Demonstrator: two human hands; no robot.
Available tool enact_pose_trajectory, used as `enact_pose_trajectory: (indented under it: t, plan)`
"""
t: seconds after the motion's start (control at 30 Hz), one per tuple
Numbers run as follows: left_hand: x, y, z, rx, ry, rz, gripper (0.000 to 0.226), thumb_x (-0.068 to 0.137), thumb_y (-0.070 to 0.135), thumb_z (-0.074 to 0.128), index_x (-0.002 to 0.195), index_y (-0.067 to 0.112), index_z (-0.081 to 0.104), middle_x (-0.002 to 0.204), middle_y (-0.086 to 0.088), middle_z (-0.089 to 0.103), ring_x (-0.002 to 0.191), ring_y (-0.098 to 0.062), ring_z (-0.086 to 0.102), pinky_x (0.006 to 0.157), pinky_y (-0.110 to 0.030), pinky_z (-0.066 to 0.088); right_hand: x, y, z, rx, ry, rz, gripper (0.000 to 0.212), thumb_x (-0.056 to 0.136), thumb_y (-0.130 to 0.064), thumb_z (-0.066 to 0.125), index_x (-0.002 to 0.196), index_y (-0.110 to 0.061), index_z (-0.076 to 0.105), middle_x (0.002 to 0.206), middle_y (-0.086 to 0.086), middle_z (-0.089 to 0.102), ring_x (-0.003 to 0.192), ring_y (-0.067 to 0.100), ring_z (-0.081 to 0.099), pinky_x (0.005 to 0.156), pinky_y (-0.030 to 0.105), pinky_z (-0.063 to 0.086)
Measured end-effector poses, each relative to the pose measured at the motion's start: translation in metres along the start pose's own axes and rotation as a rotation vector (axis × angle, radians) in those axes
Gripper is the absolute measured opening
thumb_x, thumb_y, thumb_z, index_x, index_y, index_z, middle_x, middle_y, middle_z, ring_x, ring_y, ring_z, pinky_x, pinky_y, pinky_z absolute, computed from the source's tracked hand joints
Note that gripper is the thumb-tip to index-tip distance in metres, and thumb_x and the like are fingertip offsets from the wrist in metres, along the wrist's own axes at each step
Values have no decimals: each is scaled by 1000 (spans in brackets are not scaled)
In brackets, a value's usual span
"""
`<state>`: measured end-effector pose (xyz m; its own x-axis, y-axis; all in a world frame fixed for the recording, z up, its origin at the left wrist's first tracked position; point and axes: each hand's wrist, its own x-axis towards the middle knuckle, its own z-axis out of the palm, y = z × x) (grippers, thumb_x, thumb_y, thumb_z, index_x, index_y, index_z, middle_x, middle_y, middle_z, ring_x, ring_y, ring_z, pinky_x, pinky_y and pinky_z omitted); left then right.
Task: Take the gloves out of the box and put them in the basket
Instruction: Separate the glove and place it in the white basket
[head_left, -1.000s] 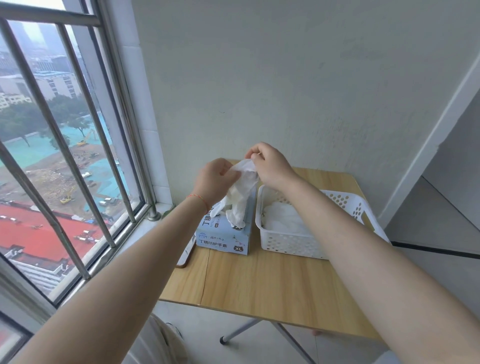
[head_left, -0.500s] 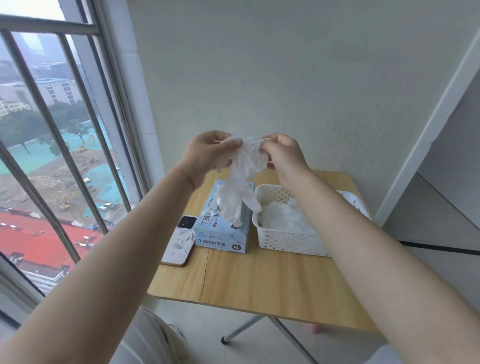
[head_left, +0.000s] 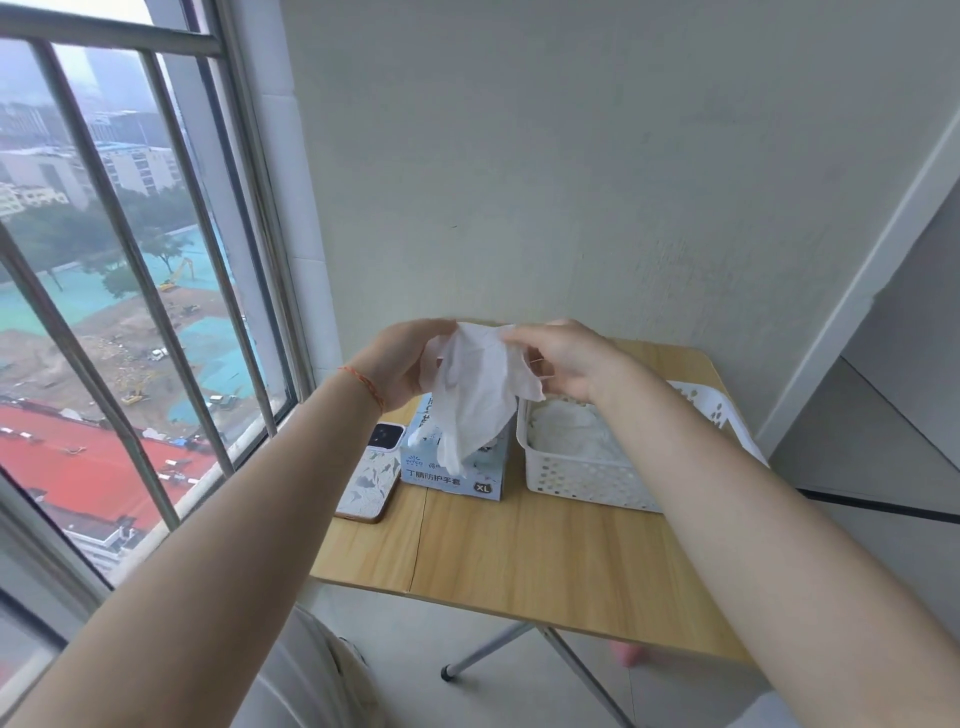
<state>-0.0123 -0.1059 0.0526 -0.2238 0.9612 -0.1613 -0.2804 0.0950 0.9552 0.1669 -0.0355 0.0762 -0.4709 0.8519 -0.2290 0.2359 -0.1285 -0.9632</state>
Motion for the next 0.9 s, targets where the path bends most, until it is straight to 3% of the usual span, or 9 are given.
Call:
enact_pose_trajectory:
  t: [0.1, 0.2, 0.33, 0.4, 0.5, 0.6, 0.7, 0.8, 0.9]
  plan:
    - [0, -3, -5, -8, 66, -29, 11, 96, 11, 56, 100, 4, 63, 81, -7, 62, 54, -15, 61, 49, -22, 51, 10, 2, 1, -21, 170, -69, 15, 81, -2, 63, 70, -9, 56, 66, 8, 56, 60, 22, 56, 61, 30, 49]
    - [0, -9, -14, 16, 44, -92, 27, 93, 14, 60, 117, 1, 62, 104, -13, 64, 81, -24, 63, 71, -33, 55, 12, -2, 5, -31, 263, -131, 13, 74, -7, 59, 68, -15, 50, 70, 8, 45, 68, 21, 46, 63, 33, 40]
    - [-12, -9, -14, 197, -253, -137, 19, 94, 21, 61, 109, 9, 65, 93, -8, 69, 77, -23, 66, 74, -33, 57, 6, -9, 14, -97, 230, -213, 22, 79, -15, 52, 64, -21, 37, 62, -1, 34, 62, 16, 35, 57, 27, 26]
    - [-15, -9, -15, 308, -390, -149, 28, 88, 17, 68, 114, 8, 65, 103, -11, 70, 91, -27, 68, 85, -38, 56, 6, -13, 18, -172, 237, -261, 29, 83, -15, 48, 62, -22, 31, 60, -4, 28, 56, 15, 28, 52, 28, 20]
    - [-13, -11, -19, 445, -462, -192, 47, 80, 13, 73, 124, -1, 61, 122, -19, 66, 110, -35, 65, 96, -42, 53, 2, -19, 21, -242, 314, -337, 30, 82, -16, 45, 63, -22, 23, 60, -4, 22, 56, 16, 20, 53, 31, 16]
    - [-10, -15, -25, 565, -473, -209, 49, 77, 7, 70, 124, -5, 61, 127, -21, 64, 117, -35, 63, 106, -46, 47, 0, -22, 20, -257, 399, -355, 29, 81, -18, 44, 63, -22, 21, 61, -4, 22, 59, 18, 21, 54, 31, 17]
    - [-9, -18, -27, 682, -477, -182, 48, 75, 7, 65, 123, -2, 63, 125, -16, 67, 118, -28, 63, 109, -47, 43, -4, -24, 19, -310, 322, -329, 29, 80, -16, 44, 60, -21, 25, 55, -6, 25, 55, 16, 22, 50, 28, 19]
    - [-11, -15, -16, 541, -468, -69, 39, 78, 10, 65, 117, 6, 69, 122, -15, 68, 118, -30, 61, 109, -41, 43, -13, -24, 23, -392, 113, -257, 29, 82, -14, 45, 56, -21, 34, 43, -14, 35, 47, 12, 27, 43, 21, 22]
    - [-12, -11, -4, 423, -405, 30, 23, 76, 13, 72, 98, 13, 77, 107, -8, 73, 108, -24, 67, 104, -37, 44, -12, -20, 29, -446, 26, -260, 22, 81, -17, 49, 60, -20, 42, 58, -6, 38, 57, 14, 34, 52, 25, 27]
